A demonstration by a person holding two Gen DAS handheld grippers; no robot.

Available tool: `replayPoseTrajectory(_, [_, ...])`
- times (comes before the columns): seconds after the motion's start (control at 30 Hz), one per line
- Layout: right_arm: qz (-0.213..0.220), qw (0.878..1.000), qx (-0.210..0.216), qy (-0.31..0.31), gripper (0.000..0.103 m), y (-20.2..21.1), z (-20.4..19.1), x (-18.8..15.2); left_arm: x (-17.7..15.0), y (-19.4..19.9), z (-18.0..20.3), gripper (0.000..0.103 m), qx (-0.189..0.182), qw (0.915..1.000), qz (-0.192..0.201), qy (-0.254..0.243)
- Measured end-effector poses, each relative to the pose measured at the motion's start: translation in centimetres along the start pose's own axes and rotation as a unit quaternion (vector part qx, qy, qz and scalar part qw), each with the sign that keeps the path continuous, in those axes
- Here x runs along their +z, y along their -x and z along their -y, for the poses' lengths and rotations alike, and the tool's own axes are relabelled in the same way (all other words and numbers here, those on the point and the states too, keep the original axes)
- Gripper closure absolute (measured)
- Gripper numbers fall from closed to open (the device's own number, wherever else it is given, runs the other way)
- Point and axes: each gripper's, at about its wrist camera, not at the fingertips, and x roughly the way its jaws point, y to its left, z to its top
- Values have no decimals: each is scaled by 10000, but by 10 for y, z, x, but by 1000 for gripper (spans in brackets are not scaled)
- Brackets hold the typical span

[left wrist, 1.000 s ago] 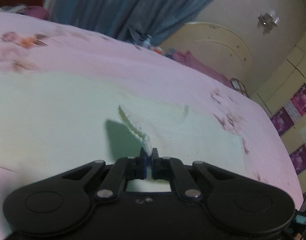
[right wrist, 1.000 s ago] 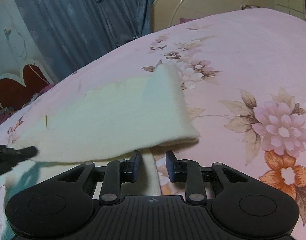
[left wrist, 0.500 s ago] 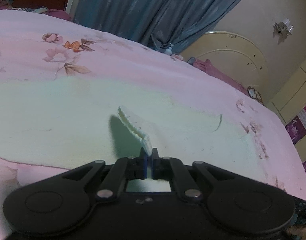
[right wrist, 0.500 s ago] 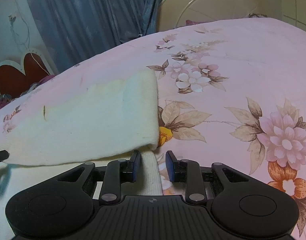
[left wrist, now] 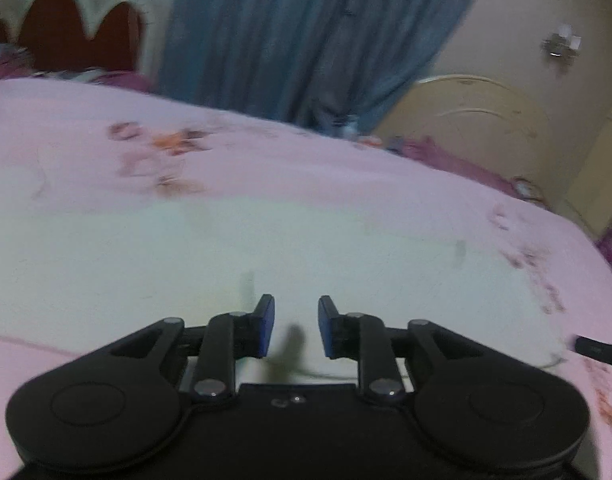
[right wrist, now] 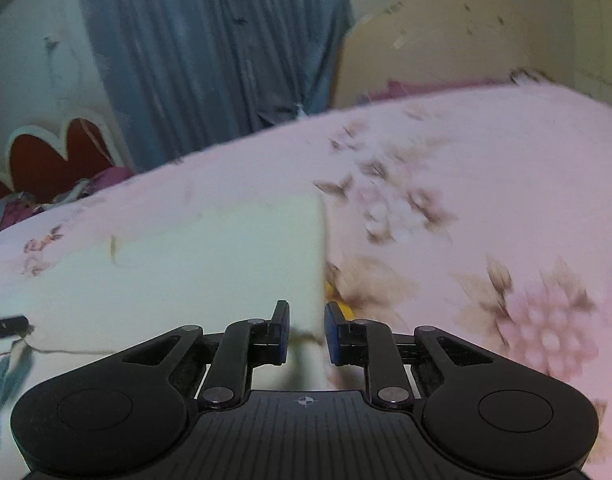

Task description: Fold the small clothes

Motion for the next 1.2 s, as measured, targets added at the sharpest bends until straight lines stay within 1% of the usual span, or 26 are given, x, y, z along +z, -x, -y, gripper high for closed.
replayPoseTrajectory(0.03, [-46, 10000, 36, 62, 84, -7, -4, 1, 0, -7, 9, 75, -94, 9998, -126, -108])
replayPoseTrajectory(0.1, [-218, 9995, 90, 190, 90, -25, -12, 0, -3, -22, 19, 71, -131, 9990, -362, -241])
replayPoseTrajectory(0.13, [-319, 9992, -11, 237, 90, -32, -12, -3, -7, -30, 20, 72, -27, 9987, -443, -264])
replayPoseTrajectory(0.17, [-421, 9986, -191, 242, 92, -38, -8, -6, -10, -35, 15, 76, 47, 9985, -510, -201])
replayPoseTrajectory(0.2, [-443, 9986, -256, 156, 100, -39, -2, -9, -12, -34, 9, 76, -12, 9988, -473, -85])
replayPoseTrajectory(0.23, [-443, 9985, -295, 97, 103, -37, 3, -8, -11, -31, 5, 76, -34, 9990, -452, 25])
replayPoseTrajectory(0.27, [-464, 9983, -319, 157, 103, -34, 4, -6, -9, -28, 4, 72, -1, 9991, -422, 69])
replayPoseTrajectory(0.3, [-421, 9986, -253, 203, 103, -33, 3, -2, -6, -27, 6, 69, 20, 9993, -357, 70])
replayPoseTrajectory(0.33, [-349, 9991, -151, 204, 103, -32, 2, 2, -4, -28, 9, 60, -7, 9996, -273, 50])
replayPoseTrajectory(0.37, [-259, 9995, -2, 190, 103, -36, 0, 9, -1, -32, 14, 49, -41, 9997, -230, -20])
replayPoseTrajectory(0.43, [-252, 9992, 246, 177, 103, -52, -8, 21, 4, -46, 27, 37, 9, 9996, -257, -136])
replayPoseTrajectory(0.5, [-338, 9978, 442, 373, 103, -75, -20, 29, 8, -60, 36, 39, 6, 9994, -282, -215])
replayPoseTrajectory(0.53, [-369, 9967, 489, 527, 103, -86, -26, 32, 9, -65, 38, 44, 32, 9992, -296, -256])
replayPoseTrajectory(0.57, [-383, 9962, 408, 665, 103, -98, -28, 37, 11, -67, 38, 53, 82, 9992, -267, -296])
replayPoseTrajectory(0.63, [-326, 9979, -37, 560, 103, -115, -16, 48, 12, -71, 28, 59, 235, 9990, -269, -264])
replayPoseTrajectory(0.7, [-328, 9984, -413, 194, 103, -131, 9, 63, 13, -72, 19, 60, 175, 9994, -247, -189])
replayPoseTrajectory(0.73, [-369, 9984, -417, 72, 103, -138, 19, 68, 14, -73, 20, 60, 170, 9993, -257, -228])
replayPoseTrajectory(0.77, [-416, 9986, -313, 2, 103, -144, 25, 73, 13, -73, 22, 60, 205, 9990, -261, -305])
replayPoseTrajectory(0.83, [-473, 9981, -333, 188, 103, -148, 22, 78, 13, -72, 28, 59, 286, 9985, -264, -391])
replayPoseTrajectory(0.97, [-626, 9966, -340, 417, 103, -138, 16, 74, 11, -58, 39, 54, 231, 9983, -218, -497])
replayPoseTrajectory(1.1, [-769, 9943, -213, 713, 103, -107, 14, 47, -8, -45, 37, 54, 326, 9966, -400, -636])
replayPoseTrajectory(1.17, [-760, 9930, -280, 863, 103, -93, 12, 32, -13, -37, 37, 55, 364, 9964, -364, -673])
replayPoseTrajectory(1.2, [-748, 9929, -345, 855, 103, -87, 11, 30, -13, -31, 39, 55, 348, 9969, -315, -638])
